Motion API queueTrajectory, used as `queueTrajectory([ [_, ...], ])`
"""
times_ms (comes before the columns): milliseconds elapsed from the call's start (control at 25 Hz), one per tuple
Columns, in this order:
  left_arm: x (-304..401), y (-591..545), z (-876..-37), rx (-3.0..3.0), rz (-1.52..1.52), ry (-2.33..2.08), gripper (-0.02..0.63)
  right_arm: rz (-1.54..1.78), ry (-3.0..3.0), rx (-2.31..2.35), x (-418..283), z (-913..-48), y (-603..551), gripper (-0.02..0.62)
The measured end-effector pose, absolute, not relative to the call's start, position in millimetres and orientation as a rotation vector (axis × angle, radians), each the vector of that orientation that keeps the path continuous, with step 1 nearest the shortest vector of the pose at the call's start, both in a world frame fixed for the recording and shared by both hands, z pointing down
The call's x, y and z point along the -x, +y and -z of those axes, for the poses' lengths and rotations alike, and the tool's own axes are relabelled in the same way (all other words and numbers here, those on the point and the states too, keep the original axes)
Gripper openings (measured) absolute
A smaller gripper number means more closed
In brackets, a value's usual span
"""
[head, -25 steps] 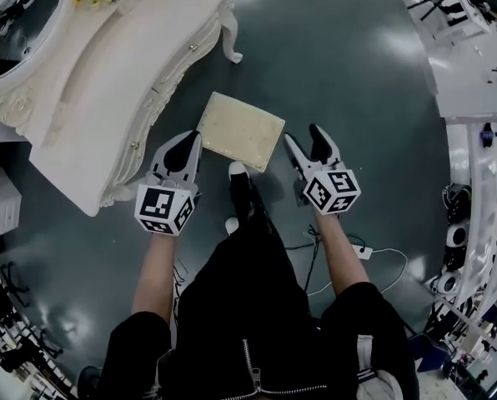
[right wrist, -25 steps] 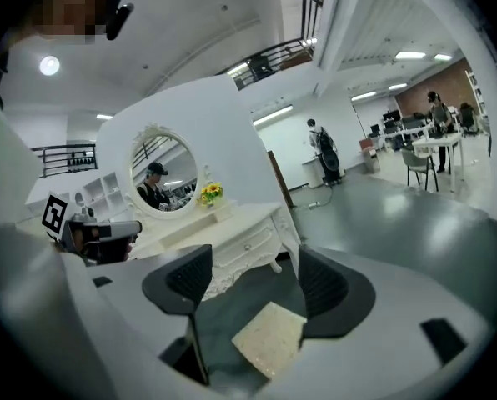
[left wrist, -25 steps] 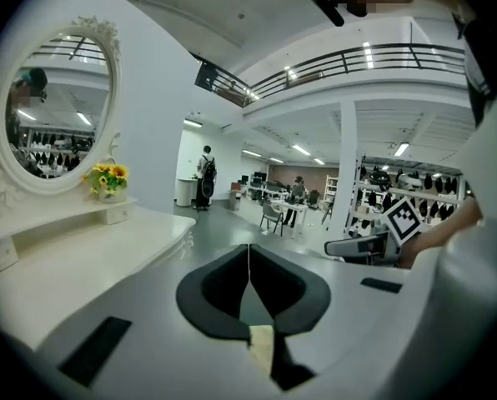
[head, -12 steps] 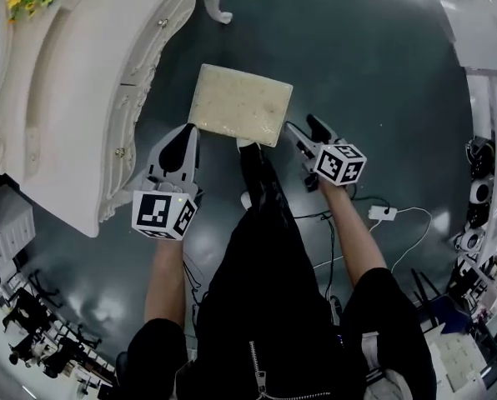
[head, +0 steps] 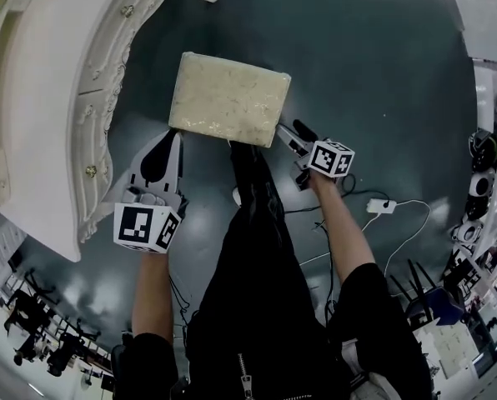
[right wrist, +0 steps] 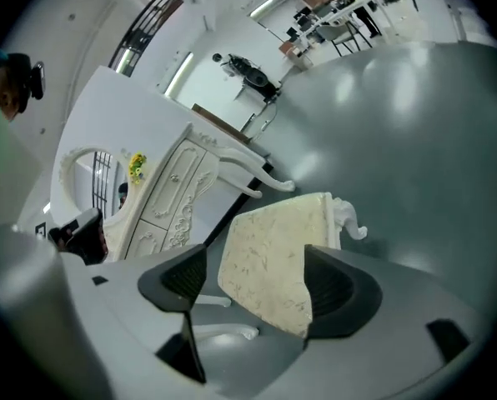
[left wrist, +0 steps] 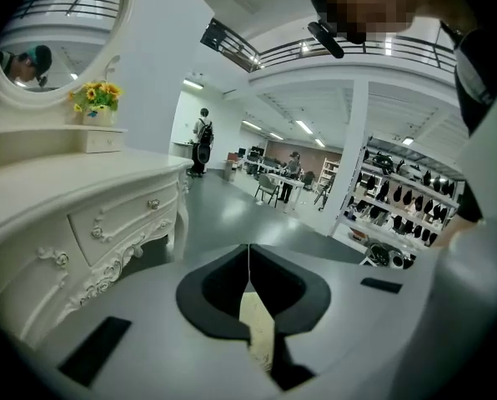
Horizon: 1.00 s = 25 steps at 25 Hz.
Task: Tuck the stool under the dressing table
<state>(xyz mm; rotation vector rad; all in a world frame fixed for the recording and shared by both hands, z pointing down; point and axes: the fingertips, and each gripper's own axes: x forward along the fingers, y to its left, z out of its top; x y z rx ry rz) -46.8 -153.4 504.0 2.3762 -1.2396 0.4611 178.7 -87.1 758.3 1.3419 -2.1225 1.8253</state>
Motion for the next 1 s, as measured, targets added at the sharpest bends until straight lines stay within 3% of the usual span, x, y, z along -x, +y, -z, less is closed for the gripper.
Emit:
queueTrajectory([
  [560, 47.8, -174.7, -557.9, -2.383, -0.515, -1.187, 0.023, -2.265, -1.977, -1.4, -189.4, -870.1, -98.3, 0.373],
  [720, 52.7, -179.8, -573.3, -2.37, -0.518, -1.187, 0.023, -2.406, -1.953, -1.371, -185.6, -889.6, -96.6, 0.339],
  [1000, 57.4, -192.2, -579.9, -2.36, -0.49, -1.195, 0.023, -2.55, -1.965, -1.349, -183.1, -902.3, -93.5, 0.362],
])
